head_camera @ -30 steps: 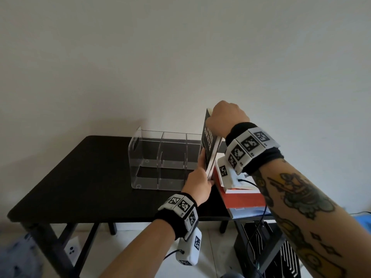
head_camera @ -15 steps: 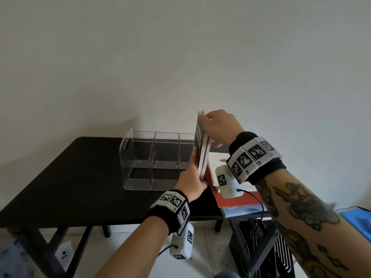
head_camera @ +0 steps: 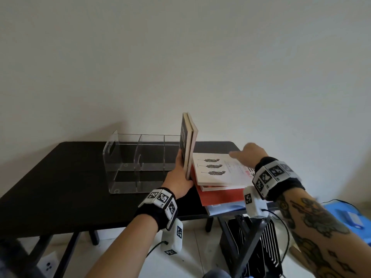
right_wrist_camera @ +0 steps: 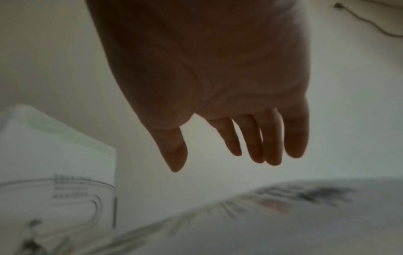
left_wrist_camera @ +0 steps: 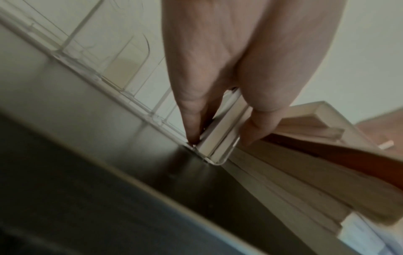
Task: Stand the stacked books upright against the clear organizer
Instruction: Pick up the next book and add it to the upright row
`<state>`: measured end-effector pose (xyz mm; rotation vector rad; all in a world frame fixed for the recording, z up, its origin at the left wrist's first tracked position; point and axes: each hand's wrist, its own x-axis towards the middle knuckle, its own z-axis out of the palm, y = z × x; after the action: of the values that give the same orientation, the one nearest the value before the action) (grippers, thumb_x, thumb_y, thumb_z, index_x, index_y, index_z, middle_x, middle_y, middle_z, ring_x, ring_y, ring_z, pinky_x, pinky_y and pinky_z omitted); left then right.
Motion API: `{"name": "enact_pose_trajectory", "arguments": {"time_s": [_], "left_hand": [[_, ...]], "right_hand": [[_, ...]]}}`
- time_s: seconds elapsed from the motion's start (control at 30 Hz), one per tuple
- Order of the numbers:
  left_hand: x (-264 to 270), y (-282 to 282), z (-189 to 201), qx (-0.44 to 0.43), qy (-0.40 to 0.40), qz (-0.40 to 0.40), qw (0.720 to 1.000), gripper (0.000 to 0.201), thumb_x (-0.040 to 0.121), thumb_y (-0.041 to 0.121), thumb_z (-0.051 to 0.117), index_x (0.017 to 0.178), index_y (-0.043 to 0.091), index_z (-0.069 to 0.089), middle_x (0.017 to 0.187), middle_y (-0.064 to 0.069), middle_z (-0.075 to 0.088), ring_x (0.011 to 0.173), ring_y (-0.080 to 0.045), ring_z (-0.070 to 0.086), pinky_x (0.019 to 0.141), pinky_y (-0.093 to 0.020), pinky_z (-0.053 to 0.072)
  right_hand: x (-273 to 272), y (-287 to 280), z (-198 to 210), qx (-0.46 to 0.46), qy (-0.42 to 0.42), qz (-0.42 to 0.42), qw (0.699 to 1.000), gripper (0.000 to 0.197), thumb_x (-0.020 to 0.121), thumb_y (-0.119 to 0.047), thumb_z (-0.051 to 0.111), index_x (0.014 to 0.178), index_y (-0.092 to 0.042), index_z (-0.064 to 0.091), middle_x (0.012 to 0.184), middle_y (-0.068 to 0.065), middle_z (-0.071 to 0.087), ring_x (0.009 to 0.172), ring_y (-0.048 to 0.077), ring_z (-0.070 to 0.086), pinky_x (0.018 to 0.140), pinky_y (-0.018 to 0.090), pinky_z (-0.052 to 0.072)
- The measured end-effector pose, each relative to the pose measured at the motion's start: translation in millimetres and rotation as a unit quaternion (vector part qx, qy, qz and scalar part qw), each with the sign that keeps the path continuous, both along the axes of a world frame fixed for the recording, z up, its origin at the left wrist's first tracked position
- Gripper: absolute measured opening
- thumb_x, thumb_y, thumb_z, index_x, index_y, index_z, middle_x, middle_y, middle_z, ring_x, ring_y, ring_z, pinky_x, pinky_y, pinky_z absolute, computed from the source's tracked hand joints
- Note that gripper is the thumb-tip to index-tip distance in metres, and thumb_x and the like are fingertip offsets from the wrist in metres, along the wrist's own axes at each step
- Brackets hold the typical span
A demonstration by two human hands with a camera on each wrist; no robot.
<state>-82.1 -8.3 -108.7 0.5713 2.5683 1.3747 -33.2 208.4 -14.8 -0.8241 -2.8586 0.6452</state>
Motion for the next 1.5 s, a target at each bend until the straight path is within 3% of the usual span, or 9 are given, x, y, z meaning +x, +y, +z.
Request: {"name": "enact_pose_trajectory", "arguments": {"time_s": [0.17, 0.23, 0.63, 0.83, 0.93, 1.03, 1.23, 1.37, 1.5], "left_hand": [[4.4, 1.3, 3.1, -0.010, 0.012, 0.005, 1.000, 0.111, 0.087, 0.007, 0.063, 0.151, 0.035, -0.022, 0.116, -0.011, 0.068, 0.098, -0.028, 0.069, 0.096, -0.041, 0.051], [4.6, 3.2, 2.1, -0.010, 0.015, 0.009, 1.000, 0.111, 0.087, 0.008, 0.063, 0.152, 0.034, -0.022, 0.115, -0.014, 0.068, 0.099, -0.030, 0.069, 0.097, -0.043, 0.050], [11.6, 7.9, 5.3, -0.002, 0.027, -0.006, 1.000, 0.105, 0.092, 0.013, 0.061, 0.151, 0.027, -0.025, 0.114, -0.012, 0.068, 0.087, -0.024, 0.068, 0.086, -0.031, 0.050], [8.0, 11.6, 2.2, -0.035, 0.009, -0.011, 0.999, 0.099, 0.096, 0.024, 0.055, 0.150, 0.026, -0.028, 0.113, -0.015, 0.069, 0.093, -0.029, 0.070, 0.096, -0.042, 0.050], [9.3, 9.8, 3.6, -0.038, 0.009, -0.014, 0.999, 0.096, 0.095, 0.021, 0.055, 0.152, 0.023, -0.023, 0.119, -0.015, 0.067, 0.098, -0.030, 0.069, 0.098, -0.040, 0.049], [10.6, 7.8, 1.7, -0.034, 0.017, -0.019, 0.999, 0.096, 0.093, 0.016, 0.058, 0.154, 0.022, -0.016, 0.121, -0.014, 0.066, 0.100, -0.030, 0.069, 0.099, -0.042, 0.049], [5.6, 5.6, -5.1, -0.005, -0.003, -0.007, 1.000, 0.092, 0.091, 0.012, 0.063, 0.154, 0.027, -0.004, 0.116, -0.006, 0.066, 0.096, -0.024, 0.069, 0.092, -0.035, 0.052], [5.9, 6.3, -7.4, -0.002, 0.015, 0.000, 1.000, 0.092, 0.090, 0.013, 0.064, 0.155, 0.028, 0.000, 0.122, -0.004, 0.065, 0.099, -0.021, 0.068, 0.092, -0.033, 0.052], [4.6, 4.9, -8.8, 0.009, 0.022, -0.006, 1.000, 0.088, 0.087, 0.010, 0.066, 0.152, 0.033, 0.010, 0.123, -0.001, 0.062, 0.105, -0.021, 0.066, 0.094, -0.033, 0.052]], "right_hand": [[8.4, 18.4, -26.3, -0.029, -0.073, -0.021, 0.997, 0.063, 0.082, -0.059, 0.064, 0.119, -0.008, 0.057, 0.117, 0.009, 0.061, 0.105, 0.027, 0.059, 0.082, 0.030, 0.046], [11.0, 20.0, -29.4, -0.026, -0.075, -0.035, 0.996, 0.073, 0.080, -0.064, 0.064, 0.126, -0.007, 0.054, 0.119, 0.008, 0.061, 0.105, 0.026, 0.059, 0.087, 0.032, 0.047], [21.2, 34.5, -28.8, -0.037, -0.035, -0.090, 0.995, 0.053, 0.072, -0.057, 0.076, 0.091, -0.013, 0.051, 0.092, 0.004, 0.059, 0.087, 0.024, 0.056, 0.072, 0.031, 0.045], [25.2, 35.7, -11.3, 0.005, 0.004, -0.091, 0.996, 0.060, 0.062, -0.061, 0.081, 0.095, -0.016, 0.058, 0.086, 0.000, 0.063, 0.080, 0.021, 0.062, 0.067, 0.029, 0.049], [26.2, 34.4, 7.3, -0.021, 0.050, -0.088, 0.995, 0.067, 0.064, -0.054, 0.082, 0.106, -0.009, 0.056, 0.089, 0.004, 0.066, 0.075, 0.021, 0.065, 0.056, 0.025, 0.048], [28.8, 28.1, 33.7, -0.038, 0.085, -0.064, 0.994, 0.050, 0.081, -0.039, 0.075, 0.107, 0.000, 0.058, 0.082, 0.006, 0.066, 0.064, 0.017, 0.061, 0.047, 0.023, 0.039], [49.1, -23.6, 98.6, 0.011, 0.268, -0.043, 0.962, 0.040, 0.095, -0.028, 0.058, 0.118, -0.002, 0.039, 0.117, 0.018, 0.060, 0.101, 0.037, 0.060, 0.072, 0.037, 0.045], [59.6, -59.2, 127.8, -0.018, 0.419, -0.008, 0.908, 0.025, 0.095, -0.026, 0.052, 0.106, -0.013, 0.034, 0.111, 0.009, 0.062, 0.093, 0.035, 0.061, 0.079, 0.050, 0.053], [64.1, -92.2, 144.6, -0.008, 0.500, 0.038, 0.865, 0.021, 0.096, -0.026, 0.047, 0.101, -0.018, 0.029, 0.105, -0.001, 0.062, 0.083, 0.027, 0.063, 0.070, 0.046, 0.056]]}}
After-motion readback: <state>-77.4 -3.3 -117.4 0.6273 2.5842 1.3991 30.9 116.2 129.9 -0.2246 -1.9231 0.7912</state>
